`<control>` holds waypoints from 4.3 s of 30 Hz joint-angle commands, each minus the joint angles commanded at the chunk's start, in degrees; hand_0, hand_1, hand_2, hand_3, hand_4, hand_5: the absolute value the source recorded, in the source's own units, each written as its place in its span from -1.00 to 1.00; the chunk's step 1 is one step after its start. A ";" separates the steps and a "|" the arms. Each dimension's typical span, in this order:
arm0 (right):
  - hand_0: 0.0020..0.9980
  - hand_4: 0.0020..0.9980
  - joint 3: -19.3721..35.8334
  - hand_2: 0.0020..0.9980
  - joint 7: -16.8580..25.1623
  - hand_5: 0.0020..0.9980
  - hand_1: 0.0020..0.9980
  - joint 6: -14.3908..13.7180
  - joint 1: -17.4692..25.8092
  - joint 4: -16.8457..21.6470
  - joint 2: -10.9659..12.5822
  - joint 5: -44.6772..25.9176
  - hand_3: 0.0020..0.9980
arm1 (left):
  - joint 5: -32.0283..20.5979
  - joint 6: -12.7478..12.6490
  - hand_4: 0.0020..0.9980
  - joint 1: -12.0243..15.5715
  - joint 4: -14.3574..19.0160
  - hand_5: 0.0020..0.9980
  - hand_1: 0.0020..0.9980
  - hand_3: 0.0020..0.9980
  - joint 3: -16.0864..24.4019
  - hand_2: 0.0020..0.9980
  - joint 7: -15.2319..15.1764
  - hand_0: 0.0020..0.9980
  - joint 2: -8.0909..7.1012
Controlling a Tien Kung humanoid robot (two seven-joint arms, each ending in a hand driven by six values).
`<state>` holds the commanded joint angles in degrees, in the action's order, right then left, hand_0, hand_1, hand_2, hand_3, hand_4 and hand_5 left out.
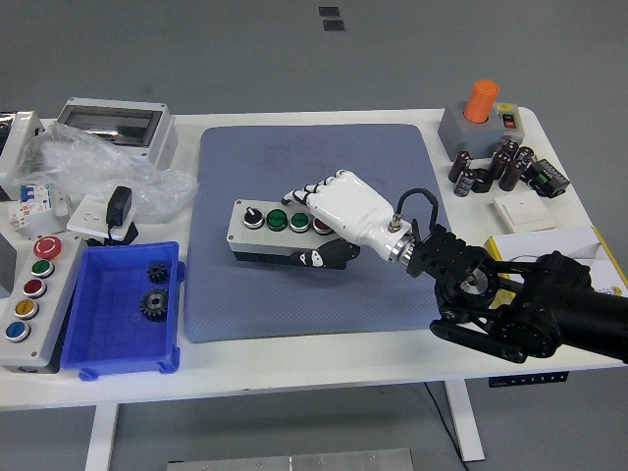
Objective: Pick up the button,place it on the desk,press the button,press the button
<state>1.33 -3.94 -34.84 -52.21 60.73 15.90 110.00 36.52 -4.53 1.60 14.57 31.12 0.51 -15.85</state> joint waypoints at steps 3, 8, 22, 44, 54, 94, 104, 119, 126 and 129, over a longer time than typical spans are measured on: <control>-0.77 -0.23 -0.15 -0.37 0.15 -0.98 -0.36 -0.13 0.07 -0.58 -0.13 -0.22 -0.37 | 0.04 0.03 0.37 -0.08 0.01 -0.50 0.30 0.23 0.01 0.20 -0.01 0.19 0.02; -0.76 -0.22 -0.68 -0.37 0.74 -0.97 -0.36 0.24 0.06 -1.42 -0.39 -0.32 -0.37 | 0.09 0.06 0.37 -0.22 0.03 -0.50 0.30 0.22 -0.03 0.20 -0.01 0.19 0.01; -0.73 -0.24 2.03 -0.37 3.31 -0.96 -0.33 5.30 -0.74 -3.88 -1.35 1.90 -0.36 | -0.02 0.15 0.37 -0.33 0.01 -0.50 0.30 0.22 -0.39 0.20 -0.02 0.19 0.00; -0.51 -0.10 -0.64 0.24 2.40 -0.92 0.00 5.18 0.12 -3.61 -0.71 -0.79 -0.29 | -0.20 0.37 0.37 -0.34 -0.02 -0.50 0.30 0.22 -0.62 0.20 -0.05 0.18 0.08; 0.08 0.46 0.05 0.54 2.64 -0.68 0.30 4.05 -0.18 -2.28 0.31 -0.57 0.73 | -0.17 0.40 0.37 -0.30 -0.01 -0.50 0.30 0.22 -0.74 0.20 -0.12 0.19 0.20; 0.25 0.61 26.29 0.67 -19.17 -0.13 0.35 20.88 14.25 31.79 21.98 -1.89 1.00 | -2.12 1.01 0.33 0.33 -0.39 -0.50 0.30 0.22 -2.37 0.19 -0.39 0.18 0.36; -0.12 -0.31 24.06 -0.36 -32.15 -0.93 0.01 36.34 10.72 41.20 24.52 -6.72 0.96 | -2.75 1.04 0.30 0.15 -0.52 -0.49 0.30 0.22 -3.12 0.19 -0.23 0.18 0.07; -0.18 -0.37 15.44 -0.44 -33.04 -1.00 -0.11 41.41 3.82 39.84 16.83 -10.00 1.00 | -4.33 1.12 0.29 0.01 -0.75 -0.48 0.30 0.22 -4.65 0.19 0.00 0.18 -0.13; -0.20 -0.40 14.09 -0.45 -33.04 -1.00 -0.13 40.88 3.71 36.76 15.43 -10.86 1.00 | -4.49 1.21 0.29 -0.08 -0.78 -0.48 0.30 0.22 -4.75 0.19 -0.05 0.18 -0.15; -0.24 -0.40 13.95 -0.45 -33.04 -1.00 -0.14 40.72 3.79 35.75 15.32 -11.17 1.00 | -4.42 1.24 0.29 -0.11 -0.77 -0.48 0.30 0.22 -4.65 0.19 -0.08 0.18 -0.12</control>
<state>15.28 -36.98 5.88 -48.42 96.48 31.21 98.83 32.10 -3.29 1.49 13.80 26.47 0.42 -15.97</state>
